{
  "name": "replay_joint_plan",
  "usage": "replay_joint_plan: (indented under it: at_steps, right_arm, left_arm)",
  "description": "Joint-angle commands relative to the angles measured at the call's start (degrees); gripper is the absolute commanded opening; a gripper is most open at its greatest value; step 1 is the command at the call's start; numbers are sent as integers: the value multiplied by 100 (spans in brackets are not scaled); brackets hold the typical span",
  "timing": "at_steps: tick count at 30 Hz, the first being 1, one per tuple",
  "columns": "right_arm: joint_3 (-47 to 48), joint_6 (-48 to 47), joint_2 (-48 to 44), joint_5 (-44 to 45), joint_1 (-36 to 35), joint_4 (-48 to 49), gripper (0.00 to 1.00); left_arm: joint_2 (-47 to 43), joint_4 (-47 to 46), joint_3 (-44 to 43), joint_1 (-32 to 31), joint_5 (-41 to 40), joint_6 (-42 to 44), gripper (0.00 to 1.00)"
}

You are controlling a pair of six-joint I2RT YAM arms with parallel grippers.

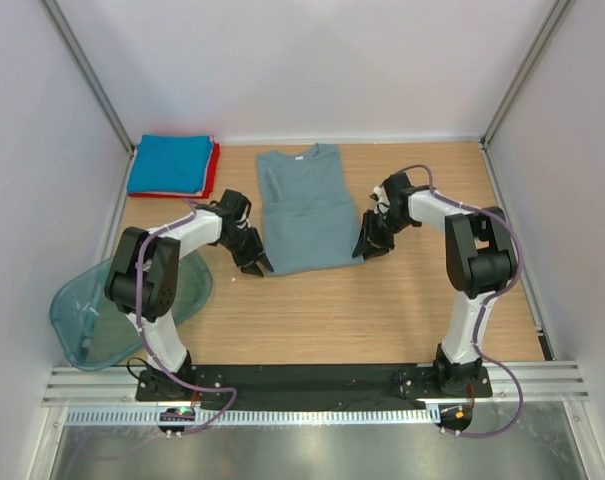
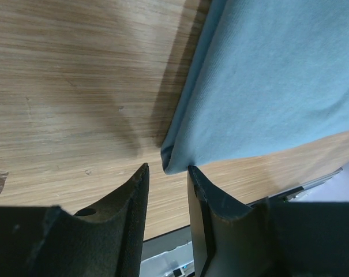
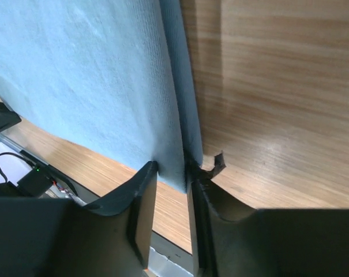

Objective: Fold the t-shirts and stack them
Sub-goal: Fold the tshirt

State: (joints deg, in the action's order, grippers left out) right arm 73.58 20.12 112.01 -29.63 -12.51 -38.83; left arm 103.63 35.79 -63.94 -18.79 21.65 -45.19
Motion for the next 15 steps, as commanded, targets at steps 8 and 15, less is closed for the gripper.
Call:
replay_joint_plan:
  at_steps: [8,15]
  right_arm:
    - [-827,370,-750,-113,3,516,12]
    - [-1266,624,-1277,97,-6,262,1]
  left_arm:
    - [-221,-248,224,-55,67,-25,3]
    - [-572,217,417,-116,68,-192,0]
